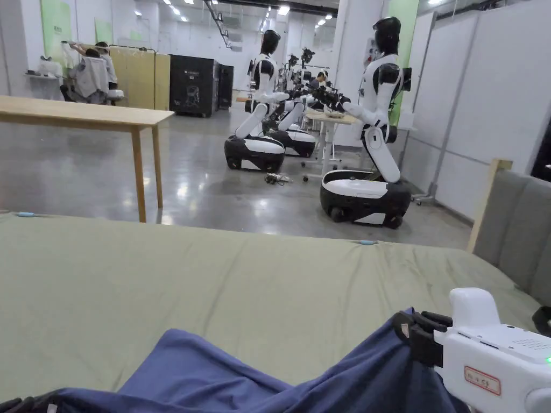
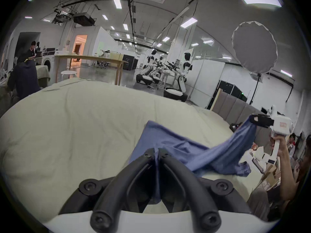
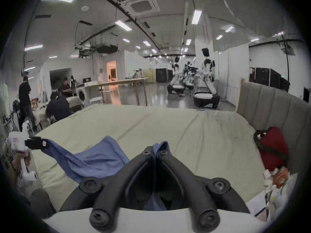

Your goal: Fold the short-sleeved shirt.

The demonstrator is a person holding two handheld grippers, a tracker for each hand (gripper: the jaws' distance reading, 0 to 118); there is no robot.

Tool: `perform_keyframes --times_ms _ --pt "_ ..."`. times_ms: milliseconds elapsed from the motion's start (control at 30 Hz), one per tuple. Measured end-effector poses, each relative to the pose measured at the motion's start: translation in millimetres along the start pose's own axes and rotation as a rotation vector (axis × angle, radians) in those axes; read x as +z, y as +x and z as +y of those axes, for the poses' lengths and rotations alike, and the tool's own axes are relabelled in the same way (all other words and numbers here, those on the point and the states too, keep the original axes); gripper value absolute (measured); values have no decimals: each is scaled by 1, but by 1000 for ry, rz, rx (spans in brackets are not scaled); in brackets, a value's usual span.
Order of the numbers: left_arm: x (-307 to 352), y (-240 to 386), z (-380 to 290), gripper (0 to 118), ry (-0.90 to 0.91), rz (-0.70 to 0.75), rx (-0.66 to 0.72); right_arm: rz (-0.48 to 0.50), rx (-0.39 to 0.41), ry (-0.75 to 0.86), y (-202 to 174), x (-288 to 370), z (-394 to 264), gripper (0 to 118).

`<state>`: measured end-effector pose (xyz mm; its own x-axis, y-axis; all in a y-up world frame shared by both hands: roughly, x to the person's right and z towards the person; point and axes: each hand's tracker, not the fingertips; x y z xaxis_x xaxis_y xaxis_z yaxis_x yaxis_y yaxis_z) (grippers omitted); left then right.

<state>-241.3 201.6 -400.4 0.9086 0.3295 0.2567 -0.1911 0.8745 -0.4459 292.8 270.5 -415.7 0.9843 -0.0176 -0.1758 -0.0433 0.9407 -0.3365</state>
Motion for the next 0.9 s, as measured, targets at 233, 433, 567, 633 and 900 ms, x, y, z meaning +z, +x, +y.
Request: perform_keyframes --times_ms 233,433,567,633,900 --pt "-35 37 123 1 175 -87 -55 -59 29 84 26 -10 76 2" --pt "-54 75 251 1 282 -89 -125 -114 53 215 34 -4 190 2" --pt "-61 88 330 1 376 -95 -134 -210 51 321 44 -7 274 2" --pt "-66 89 366 1 400 -71 -110 -251 52 352 48 -12 311 2" --pt "-79 90 449 1 478 41 -159 -444 21 410 62 -45 403 2"
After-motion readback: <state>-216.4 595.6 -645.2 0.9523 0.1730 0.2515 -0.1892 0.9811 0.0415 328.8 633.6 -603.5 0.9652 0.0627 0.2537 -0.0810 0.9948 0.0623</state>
